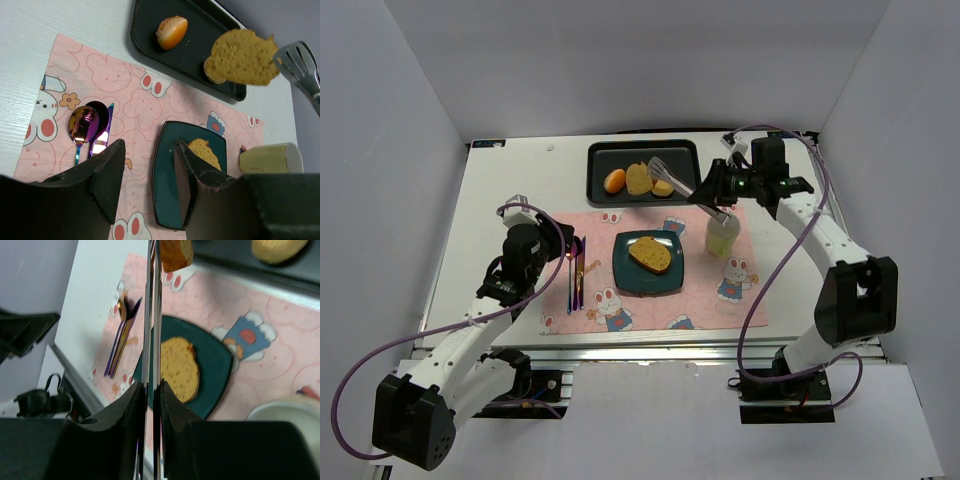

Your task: Place the bread

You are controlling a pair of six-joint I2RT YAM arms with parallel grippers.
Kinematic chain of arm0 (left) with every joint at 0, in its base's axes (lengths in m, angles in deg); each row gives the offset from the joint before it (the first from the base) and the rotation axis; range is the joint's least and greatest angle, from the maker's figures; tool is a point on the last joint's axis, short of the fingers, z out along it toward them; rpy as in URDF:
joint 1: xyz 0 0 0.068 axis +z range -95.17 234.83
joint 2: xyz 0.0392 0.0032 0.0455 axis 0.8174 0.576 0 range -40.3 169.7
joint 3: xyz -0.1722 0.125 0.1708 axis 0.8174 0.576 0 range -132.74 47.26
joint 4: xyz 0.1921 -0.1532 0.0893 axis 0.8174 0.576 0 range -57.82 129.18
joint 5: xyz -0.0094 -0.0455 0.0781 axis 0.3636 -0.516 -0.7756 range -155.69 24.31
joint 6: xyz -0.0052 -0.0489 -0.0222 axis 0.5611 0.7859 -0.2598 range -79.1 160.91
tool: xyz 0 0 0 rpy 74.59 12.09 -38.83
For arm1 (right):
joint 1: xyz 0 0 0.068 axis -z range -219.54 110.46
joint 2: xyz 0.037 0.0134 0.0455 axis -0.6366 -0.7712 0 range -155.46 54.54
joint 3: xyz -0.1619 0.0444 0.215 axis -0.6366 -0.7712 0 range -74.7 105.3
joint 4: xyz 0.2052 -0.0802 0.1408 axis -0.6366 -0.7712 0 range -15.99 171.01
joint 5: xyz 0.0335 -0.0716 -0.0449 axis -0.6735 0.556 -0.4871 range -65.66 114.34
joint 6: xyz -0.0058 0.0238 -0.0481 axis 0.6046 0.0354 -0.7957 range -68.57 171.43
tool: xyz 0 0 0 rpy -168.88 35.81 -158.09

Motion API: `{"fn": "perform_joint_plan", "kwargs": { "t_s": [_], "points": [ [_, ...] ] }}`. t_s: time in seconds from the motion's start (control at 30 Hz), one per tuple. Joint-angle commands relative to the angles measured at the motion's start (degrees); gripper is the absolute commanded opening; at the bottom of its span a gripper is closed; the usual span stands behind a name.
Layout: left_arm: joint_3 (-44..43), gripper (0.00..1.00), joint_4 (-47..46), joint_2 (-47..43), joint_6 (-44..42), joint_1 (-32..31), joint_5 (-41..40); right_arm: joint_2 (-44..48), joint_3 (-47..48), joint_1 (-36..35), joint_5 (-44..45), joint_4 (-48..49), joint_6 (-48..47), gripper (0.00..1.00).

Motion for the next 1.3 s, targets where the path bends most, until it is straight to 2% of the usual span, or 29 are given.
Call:
{"fn": "perform_joint_plan", "kwargs": {
  "t_s": [0.0, 0.2, 0.4, 0.6, 0.73, 0.83, 0.87, 0.97, 1.27],
  "points": [
    [-1.4, 0.54, -0.2, -0.9, 0.0, 0.0, -0.6, 6.2, -2.9, -0.1, -5.2, -1.0, -1.7, 0.0],
    [-0.8, 0.54, -1.2, -0.3, 0.3, 0.0, -0.1, 15.6, -13.7, -0.2, -10.4, -2.5, -2.4, 0.0],
    [-0.3, 0.54, -1.3, -0.1, 0.7, 0.0, 0.7, 20.7, -21.7, -0.2, -16.1, -4.6, -3.6, 0.0],
    [-0.2, 0.54, -1.3, -0.3, 1.1, 0.0, 0.6, 23.2, -26.0, -0.2, -13.7, -6.0, -4.4, 0.0],
    [-0.4, 0.54, -1.4, -0.6, 1.3, 0.0, 0.7, 22.5, -27.9, 0.2, -10.6, -7.0, -5.5, 0.07],
    [-0.6, 0.54, -1.0, -0.9, 1.2, 0.0, 0.5, 21.4, -27.7, 0.8, -8.7, -7.7, -6.3, 0.18],
    [-0.6, 0.54, -0.8, -1.0, 1.2, 0.0, 0.4, 21.2, -27.4, 1.0, -7.5, -7.9, -6.8, 0.25],
    [-0.6, 0.54, -0.7, -1.3, 1.2, 0.0, 0.1, 21.3, -26.4, 1.5, -5.6, -8.2, -7.5, 0.34],
    [-0.6, 0.54, -1.2, -1.0, 1.2, 0.0, 0.3, 22.3, -23.6, 2.6, -4.6, -8.6, -10.4, 0.42]
  ]
}}
